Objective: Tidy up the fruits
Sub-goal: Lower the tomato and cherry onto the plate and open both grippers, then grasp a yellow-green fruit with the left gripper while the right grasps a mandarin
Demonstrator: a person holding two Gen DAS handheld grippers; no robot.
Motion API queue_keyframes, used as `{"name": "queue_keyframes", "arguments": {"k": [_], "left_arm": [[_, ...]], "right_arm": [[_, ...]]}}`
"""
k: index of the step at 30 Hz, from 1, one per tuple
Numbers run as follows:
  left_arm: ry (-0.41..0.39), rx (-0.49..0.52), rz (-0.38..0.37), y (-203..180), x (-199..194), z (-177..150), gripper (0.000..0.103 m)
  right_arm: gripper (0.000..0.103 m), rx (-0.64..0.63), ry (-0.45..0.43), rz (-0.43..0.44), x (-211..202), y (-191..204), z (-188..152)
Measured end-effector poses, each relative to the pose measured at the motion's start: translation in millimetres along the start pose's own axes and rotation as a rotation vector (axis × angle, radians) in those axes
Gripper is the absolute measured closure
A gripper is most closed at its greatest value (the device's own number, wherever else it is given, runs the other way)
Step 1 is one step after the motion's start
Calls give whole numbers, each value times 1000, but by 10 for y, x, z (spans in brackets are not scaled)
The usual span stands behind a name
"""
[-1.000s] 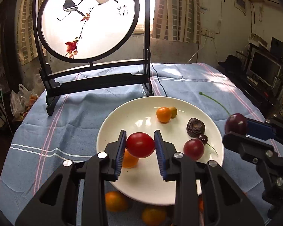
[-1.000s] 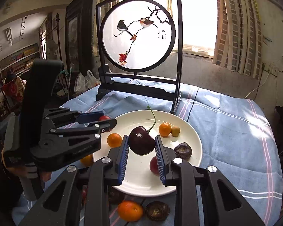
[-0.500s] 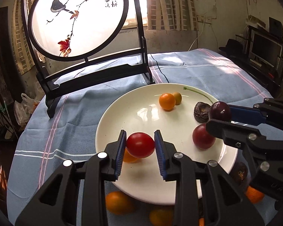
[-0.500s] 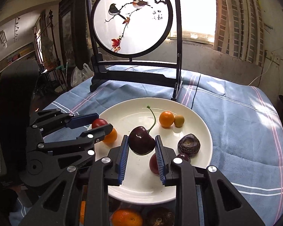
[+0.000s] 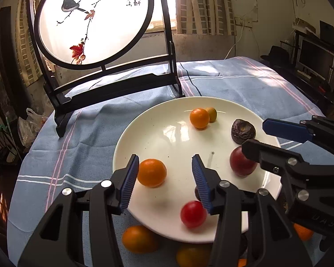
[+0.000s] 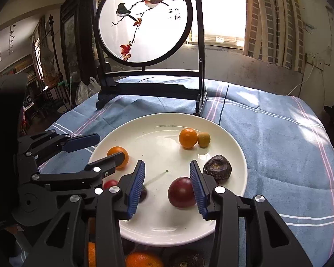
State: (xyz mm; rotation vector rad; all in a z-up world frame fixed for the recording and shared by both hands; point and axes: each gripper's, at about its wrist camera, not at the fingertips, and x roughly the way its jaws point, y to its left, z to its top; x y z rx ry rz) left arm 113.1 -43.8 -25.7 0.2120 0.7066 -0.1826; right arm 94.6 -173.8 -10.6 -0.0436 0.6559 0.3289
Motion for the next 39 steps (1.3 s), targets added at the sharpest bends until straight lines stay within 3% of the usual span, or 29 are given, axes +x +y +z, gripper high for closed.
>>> {"name": "queue_keyframes", "arguments": {"k": [23, 27, 31, 39], "left_arm": [[-28, 2, 10, 42, -142, 31, 49], [-79, 1, 1, 88, -434, 15, 36], [-92, 55, -39, 64, -736, -231, 33], [22, 213, -177, -148, -1073, -999, 33]], "right_arm": [[45, 10, -9, 17, -147, 35, 17], [36, 27, -31, 35, -400, 63, -18], [33, -8, -33, 21, -696, 74, -208], [32, -90, 106, -32, -998, -8, -900]]}}
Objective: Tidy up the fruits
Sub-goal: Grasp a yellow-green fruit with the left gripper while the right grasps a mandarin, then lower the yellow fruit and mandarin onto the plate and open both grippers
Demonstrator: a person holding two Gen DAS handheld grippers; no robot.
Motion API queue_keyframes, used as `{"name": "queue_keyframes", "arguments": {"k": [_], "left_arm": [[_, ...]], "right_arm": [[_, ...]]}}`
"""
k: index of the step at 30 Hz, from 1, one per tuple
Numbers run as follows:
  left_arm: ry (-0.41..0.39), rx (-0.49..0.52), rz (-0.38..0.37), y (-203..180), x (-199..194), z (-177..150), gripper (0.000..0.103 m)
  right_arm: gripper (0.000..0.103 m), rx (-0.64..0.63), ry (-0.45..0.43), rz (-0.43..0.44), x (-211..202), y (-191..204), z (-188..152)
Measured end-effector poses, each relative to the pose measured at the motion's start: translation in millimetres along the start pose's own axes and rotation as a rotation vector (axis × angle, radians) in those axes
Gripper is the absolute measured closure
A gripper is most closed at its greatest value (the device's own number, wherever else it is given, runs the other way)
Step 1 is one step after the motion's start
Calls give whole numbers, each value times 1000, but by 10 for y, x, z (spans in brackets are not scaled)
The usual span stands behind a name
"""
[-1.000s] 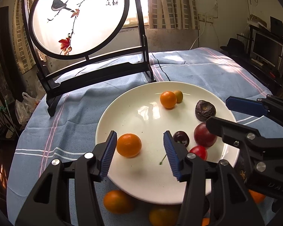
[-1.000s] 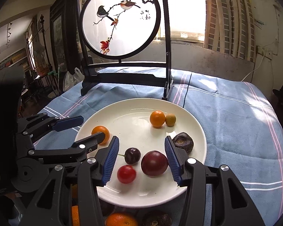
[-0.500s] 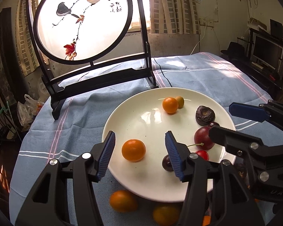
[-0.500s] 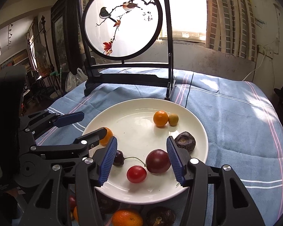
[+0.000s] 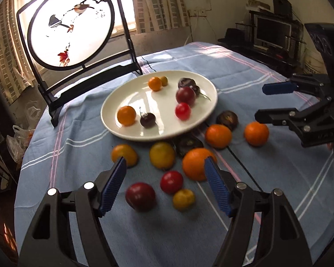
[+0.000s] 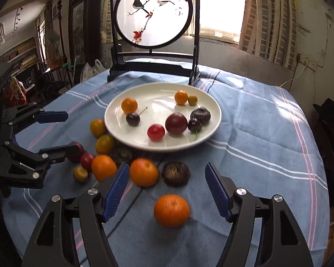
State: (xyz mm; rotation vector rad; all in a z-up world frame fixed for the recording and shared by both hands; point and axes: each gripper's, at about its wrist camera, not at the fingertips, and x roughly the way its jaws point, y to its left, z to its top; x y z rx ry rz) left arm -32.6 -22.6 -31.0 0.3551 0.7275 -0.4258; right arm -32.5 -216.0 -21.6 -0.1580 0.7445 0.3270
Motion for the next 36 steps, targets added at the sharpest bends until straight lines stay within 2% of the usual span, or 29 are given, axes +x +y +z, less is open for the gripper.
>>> {"name": "queue_keyframes", "arguments": {"k": [4, 8, 13, 15, 21, 22, 23, 30, 36], "left_arm": [[66, 7, -41, -105, 102, -176, 34], [146, -17, -72, -141, 317, -245, 52], [149, -28, -59, -147, 415, -249, 57], [139, -36, -68, -124, 389, -235, 76], [140, -50, -90, -60, 329, -258, 77], [137, -53, -90, -51, 311, -263, 77], [133, -57, -93, -39, 289, -265, 77], [60, -91, -96, 96, 24, -150, 77], [-52, -138, -52, 304, -139, 306, 77]], "right_arm": [[32, 6, 29, 21, -45, -32, -200], [32, 22, 56, 31, 18, -63, -278], [32, 17, 96, 36, 168, -62, -315], [32, 19, 111, 38, 242, -66, -306], [34, 22, 176, 25, 476, -70, -308], [49, 12, 185, 26, 504, -62, -327], [58, 4, 188, 12, 520, -63, -338], [61, 29, 127, 30, 330, -106, -259], [62, 11, -18, 35, 27, -41, 230]]}}
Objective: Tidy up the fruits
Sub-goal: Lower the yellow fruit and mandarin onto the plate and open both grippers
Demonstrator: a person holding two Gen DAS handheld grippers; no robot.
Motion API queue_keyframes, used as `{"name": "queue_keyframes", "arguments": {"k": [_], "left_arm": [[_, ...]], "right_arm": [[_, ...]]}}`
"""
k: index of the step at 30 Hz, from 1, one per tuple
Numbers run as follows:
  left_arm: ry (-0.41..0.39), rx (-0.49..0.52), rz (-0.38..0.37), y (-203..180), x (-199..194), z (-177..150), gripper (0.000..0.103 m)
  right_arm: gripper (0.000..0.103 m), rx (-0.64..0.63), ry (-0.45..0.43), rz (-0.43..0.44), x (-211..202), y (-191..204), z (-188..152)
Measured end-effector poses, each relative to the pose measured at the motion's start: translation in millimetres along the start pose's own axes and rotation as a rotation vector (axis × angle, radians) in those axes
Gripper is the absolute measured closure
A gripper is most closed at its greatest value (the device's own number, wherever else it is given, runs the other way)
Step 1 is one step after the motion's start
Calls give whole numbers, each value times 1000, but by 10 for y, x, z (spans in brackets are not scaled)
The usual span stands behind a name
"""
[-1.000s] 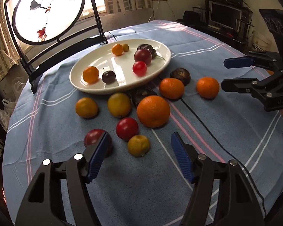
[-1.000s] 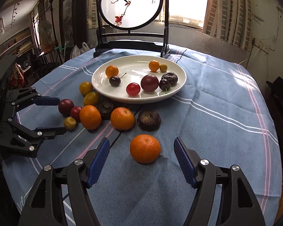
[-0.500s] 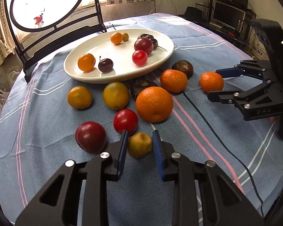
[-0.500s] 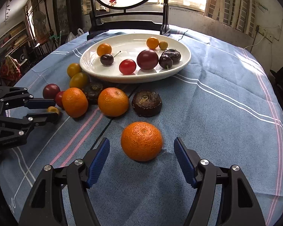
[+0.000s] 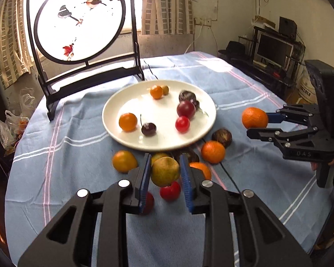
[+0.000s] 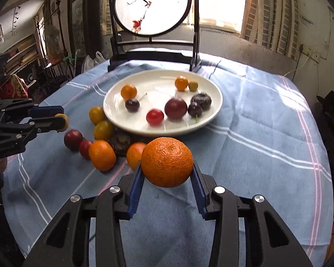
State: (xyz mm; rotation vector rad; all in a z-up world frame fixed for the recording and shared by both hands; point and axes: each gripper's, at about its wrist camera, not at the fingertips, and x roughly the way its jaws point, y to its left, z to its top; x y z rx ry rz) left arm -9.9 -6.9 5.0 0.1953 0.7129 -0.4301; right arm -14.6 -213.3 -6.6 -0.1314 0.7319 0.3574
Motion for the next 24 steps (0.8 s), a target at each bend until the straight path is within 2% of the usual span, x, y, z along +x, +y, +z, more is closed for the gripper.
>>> {"name": "queue_keyframes", "arguments": {"k": [5, 10, 16, 20, 24], "left_arm": [[-77, -32, 38, 116, 56, 495, 77], [-108, -57, 89, 165, 327, 797, 78], [-50, -124, 62, 314, 806, 814, 78], [4, -101, 88, 335, 1032, 715, 78], [20, -117, 93, 392, 1121, 681, 77]], "right_arm": [[61, -10, -96, 22, -21, 78, 477], [61, 27, -95, 42, 311, 77, 756], [61, 69, -77, 52, 664, 53, 871], [61, 79, -56, 67, 891, 61, 878], [61, 81, -35, 64, 1034, 38, 866]]}}
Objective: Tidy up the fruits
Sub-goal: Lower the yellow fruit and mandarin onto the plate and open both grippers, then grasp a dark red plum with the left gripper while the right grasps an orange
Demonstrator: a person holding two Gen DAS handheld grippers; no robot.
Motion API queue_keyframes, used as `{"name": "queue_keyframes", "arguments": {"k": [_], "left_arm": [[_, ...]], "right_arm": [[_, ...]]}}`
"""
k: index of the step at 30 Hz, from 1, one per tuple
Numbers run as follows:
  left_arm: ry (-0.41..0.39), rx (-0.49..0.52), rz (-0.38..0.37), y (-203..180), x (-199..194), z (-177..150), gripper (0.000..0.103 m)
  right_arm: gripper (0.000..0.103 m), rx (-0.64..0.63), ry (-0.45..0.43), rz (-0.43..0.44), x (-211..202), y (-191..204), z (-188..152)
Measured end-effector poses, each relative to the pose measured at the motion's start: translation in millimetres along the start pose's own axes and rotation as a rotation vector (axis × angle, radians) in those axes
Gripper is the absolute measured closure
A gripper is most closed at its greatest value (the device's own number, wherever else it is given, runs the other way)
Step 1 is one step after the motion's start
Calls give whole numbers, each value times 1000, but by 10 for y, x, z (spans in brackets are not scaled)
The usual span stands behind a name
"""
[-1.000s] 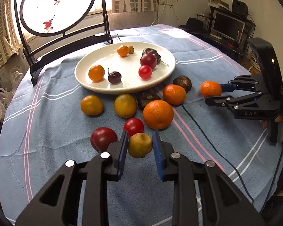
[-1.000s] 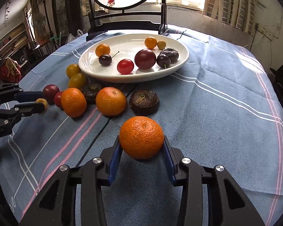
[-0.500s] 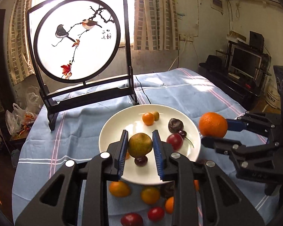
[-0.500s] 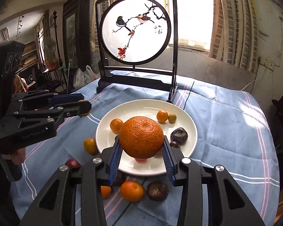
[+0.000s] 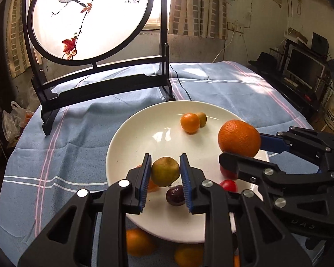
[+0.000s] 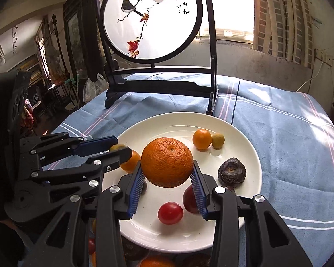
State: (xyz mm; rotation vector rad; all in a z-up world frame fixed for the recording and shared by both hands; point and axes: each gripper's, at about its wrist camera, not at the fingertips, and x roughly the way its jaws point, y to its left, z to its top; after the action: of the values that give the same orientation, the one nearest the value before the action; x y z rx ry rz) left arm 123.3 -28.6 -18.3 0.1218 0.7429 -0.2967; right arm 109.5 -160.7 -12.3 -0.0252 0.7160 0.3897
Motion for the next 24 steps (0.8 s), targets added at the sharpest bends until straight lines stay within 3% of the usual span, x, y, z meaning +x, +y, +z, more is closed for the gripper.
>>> {"name": "queue_keyframes", "arguments": {"k": [2, 4, 5, 6, 10, 14, 19, 24], "left_arm": [[0, 3, 6, -6, 21, -8, 77], [-3, -9, 24, 17, 33, -10, 66], [-2, -22, 27, 41, 30, -7, 55], [-8, -35, 31, 72, 17, -6, 51], [-31, -36, 35, 109, -72, 15, 50], [-89, -12, 77, 77, -225, 39, 36], [-147, 10, 83, 69, -513, 88, 34], [-165, 40, 61, 129, -819, -75, 24]], "right_arm": [[59, -3, -2, 1, 17, -8, -5], [50, -3, -42, -25, -21, -35, -5], [43, 0, -61, -34, -54, -58, 1], [43, 2, -72, -35, -92, -73, 8], [41, 2, -108, -28, -237, -74, 51], [39, 9, -110, 5, -317, -25, 77], [39, 13, -119, 66, -528, 78, 77], [34, -36, -84, 129, -825, 204, -229]]}}
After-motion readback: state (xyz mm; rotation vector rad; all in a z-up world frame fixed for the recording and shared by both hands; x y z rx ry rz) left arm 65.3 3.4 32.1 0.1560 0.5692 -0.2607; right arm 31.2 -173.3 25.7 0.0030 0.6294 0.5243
